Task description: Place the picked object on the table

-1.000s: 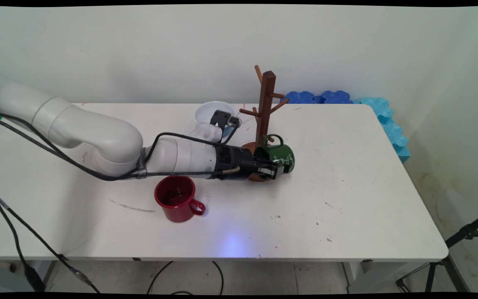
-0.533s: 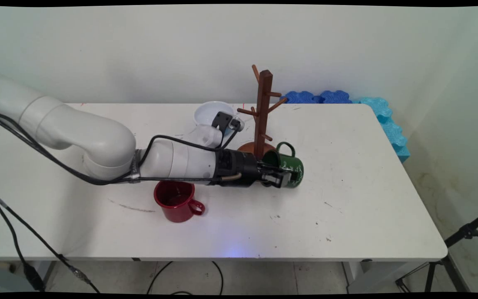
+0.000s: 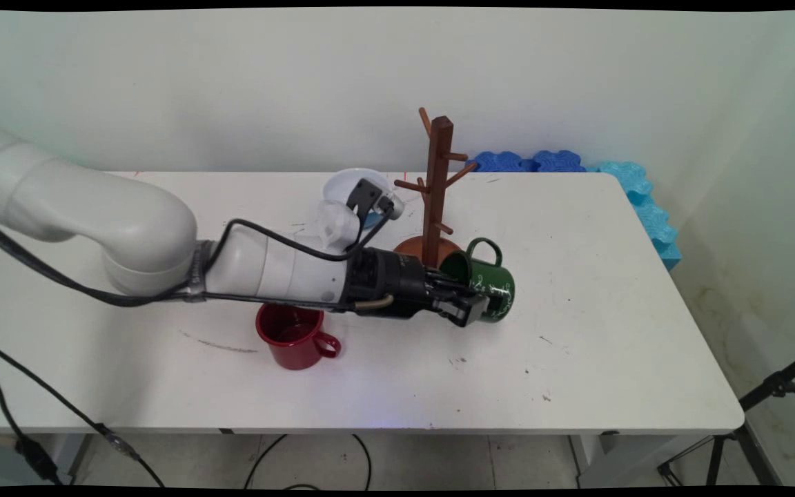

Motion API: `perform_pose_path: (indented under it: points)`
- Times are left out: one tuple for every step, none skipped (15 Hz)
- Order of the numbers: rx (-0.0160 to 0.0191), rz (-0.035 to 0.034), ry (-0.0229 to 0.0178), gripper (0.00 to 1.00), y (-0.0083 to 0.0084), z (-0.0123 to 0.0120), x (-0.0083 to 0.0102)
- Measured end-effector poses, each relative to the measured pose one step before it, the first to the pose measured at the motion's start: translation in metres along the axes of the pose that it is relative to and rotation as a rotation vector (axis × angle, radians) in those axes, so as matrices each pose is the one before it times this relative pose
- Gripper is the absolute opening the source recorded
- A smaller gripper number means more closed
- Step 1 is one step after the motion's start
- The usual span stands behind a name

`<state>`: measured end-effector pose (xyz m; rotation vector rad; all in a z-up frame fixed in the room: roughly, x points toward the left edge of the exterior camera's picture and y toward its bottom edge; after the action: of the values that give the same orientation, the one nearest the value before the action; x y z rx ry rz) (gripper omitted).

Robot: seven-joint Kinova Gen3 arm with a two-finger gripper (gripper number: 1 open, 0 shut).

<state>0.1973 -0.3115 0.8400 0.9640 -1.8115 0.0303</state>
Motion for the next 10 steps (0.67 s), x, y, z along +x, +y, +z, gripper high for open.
perform_pose_path:
  points:
    - [-0.00728, 0.01656, -0.00834, 0.00, 0.00293, -0.00267, 0.00154]
    - [-0.00968, 0.02469, -0.01379, 0.00, 0.00374, -0.00457, 0.00301]
    - [-0.00768, 0.03288, -0.01410, 0.00, 0.00448, -0.00583, 0.00441]
    - [-0.00377, 0.04003, -0.01348, 0.00, 0.00464, -0.00642, 0.00454]
    - [0.00151, 0.03251, -0.00869, 0.00, 0.00340, -0.00580, 0.00423]
    - [0.00522, 0.03438, -0.01162, 0.00, 0.00335, -0.00614, 0.00424]
    - [0.00991, 0.03006, -0.01233, 0.00, 0.00191, -0.00559, 0.00347]
    - [0.00889, 0.01758, -0.00949, 0.00, 0.00031, -0.00353, 0.00207]
    - [0.00876, 0.01711, -0.01097, 0.00, -0.00012, -0.00322, 0.00163]
    - [0.01078, 0.01824, -0.01507, 0.00, -0.00043, -0.00375, 0.00168]
